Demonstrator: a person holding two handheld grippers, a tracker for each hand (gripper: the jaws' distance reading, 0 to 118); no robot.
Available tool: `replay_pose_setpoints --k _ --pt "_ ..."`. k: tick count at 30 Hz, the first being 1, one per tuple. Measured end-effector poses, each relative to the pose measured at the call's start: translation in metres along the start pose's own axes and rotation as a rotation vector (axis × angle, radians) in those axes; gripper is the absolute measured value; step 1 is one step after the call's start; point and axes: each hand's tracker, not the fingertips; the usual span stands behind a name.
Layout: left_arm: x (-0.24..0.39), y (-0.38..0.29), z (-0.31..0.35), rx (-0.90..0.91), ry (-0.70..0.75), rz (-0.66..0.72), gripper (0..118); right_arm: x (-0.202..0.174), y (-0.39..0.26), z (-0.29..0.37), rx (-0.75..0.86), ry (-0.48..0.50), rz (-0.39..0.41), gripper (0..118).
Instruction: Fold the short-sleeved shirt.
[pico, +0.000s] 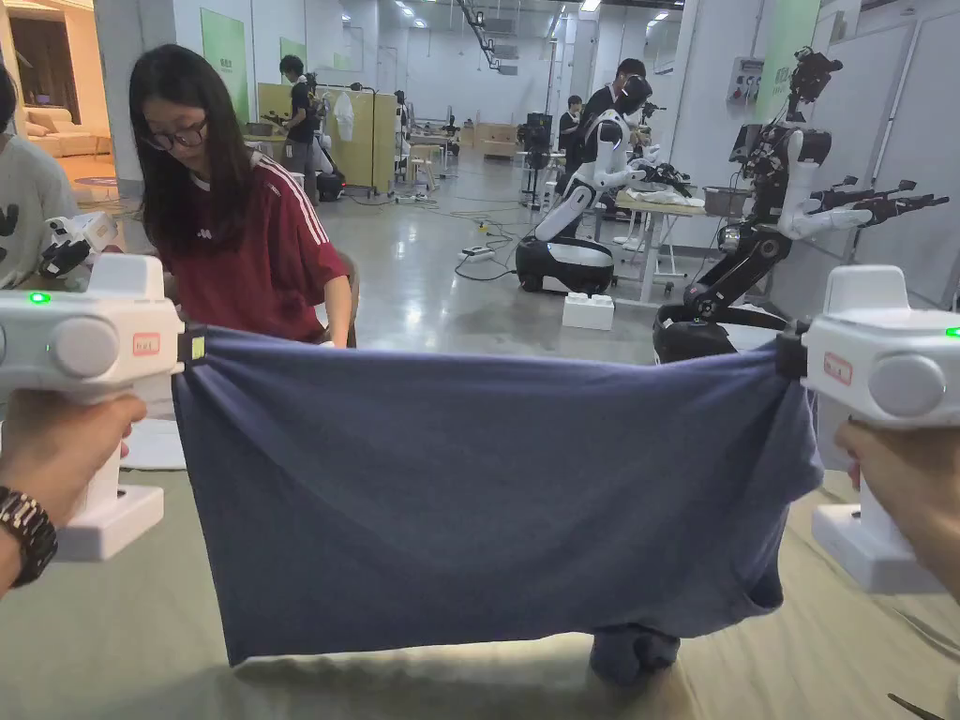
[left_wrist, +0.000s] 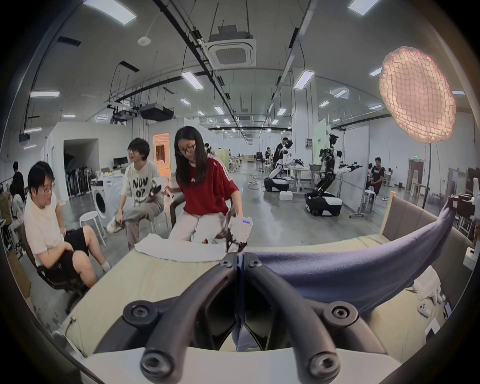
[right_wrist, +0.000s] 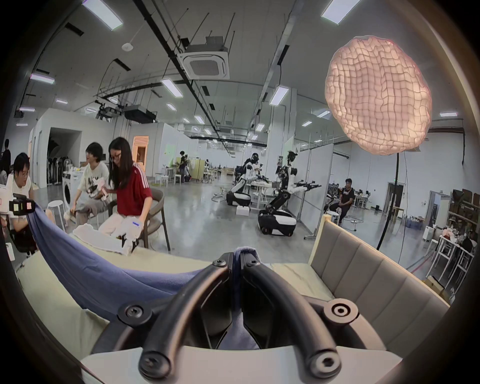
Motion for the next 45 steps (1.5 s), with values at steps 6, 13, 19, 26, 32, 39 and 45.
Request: replay_pose_setpoints --k 6,13,19,26,32,39,45 --pt "-0.015 -0.054 0.023 -0.014 -0.030 0.043 0 -0.005 -0.051 0.045 -0.041 0.004 0.025 2" --pt "-0.037 -0.088 0.064 0.000 -0.059 0.022 0 0.003 -0.096 0.107 -0.071 0.006 0.033 2" --pt "-0.044 -0.143 0.118 -0.038 -0.070 0.003 0 0.004 -0.146 0.165 -0.135 0.012 0.011 2" --pt "-0.049 -0.237 0.170 -0.170 -0.058 -0.007 0 -0.001 -0.226 0.218 -0.275 0.017 -0.009 2" --pt "-0.055 -0.319 0.191 -0.337 -0.052 0.001 0 -0.007 -0.299 0.248 -0.443 0.017 -0.046 2" --pt "-0.036 -0.375 0.205 -0.516 -0.032 -0.056 0 -0.019 -0.372 0.254 -0.629 0.048 0.020 3" --pt "-0.032 -0.404 0.204 -0.584 -0.035 -0.129 9 -0.026 -0.412 0.249 -0.706 0.049 0.072 25"
